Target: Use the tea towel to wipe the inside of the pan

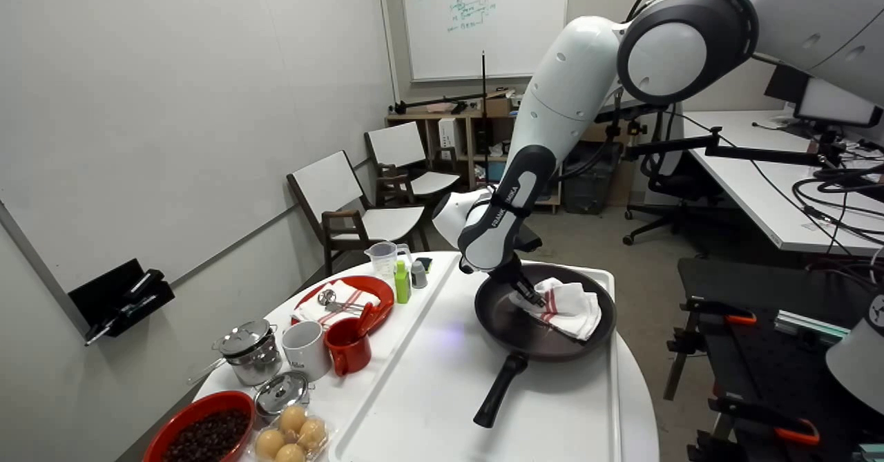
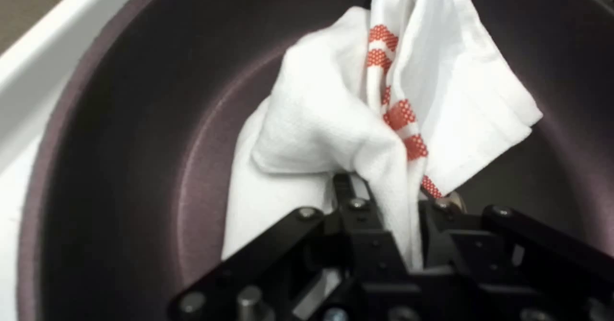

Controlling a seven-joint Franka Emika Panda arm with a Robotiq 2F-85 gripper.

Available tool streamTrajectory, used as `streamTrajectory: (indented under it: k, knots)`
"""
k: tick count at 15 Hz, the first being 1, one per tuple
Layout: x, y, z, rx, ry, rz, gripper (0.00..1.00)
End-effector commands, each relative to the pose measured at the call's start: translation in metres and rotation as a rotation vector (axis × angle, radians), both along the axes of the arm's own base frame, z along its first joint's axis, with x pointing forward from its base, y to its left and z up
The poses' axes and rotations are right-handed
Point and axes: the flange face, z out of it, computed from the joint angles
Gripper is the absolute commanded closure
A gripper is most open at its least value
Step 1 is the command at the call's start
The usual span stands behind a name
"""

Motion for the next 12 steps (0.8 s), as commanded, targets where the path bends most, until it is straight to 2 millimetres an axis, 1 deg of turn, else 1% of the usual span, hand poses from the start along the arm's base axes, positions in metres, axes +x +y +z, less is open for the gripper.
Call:
streamTrajectory:
  k: [1,4,6,8,12]
  knots:
    - [0.022,-0.009,0.006,-0.058,-0.13,-0.131,0.93]
    - [0.039,-0.006,0.017,-0.072,-0.274,-0.198,0.93]
    - [0.047,0.004,0.022,-0.07,-0.363,-0.201,0.93]
    - [0.048,0.023,0.023,-0.054,-0.394,-0.136,0.93]
    - [0.036,0.071,0.02,-0.001,-0.382,0.025,0.93]
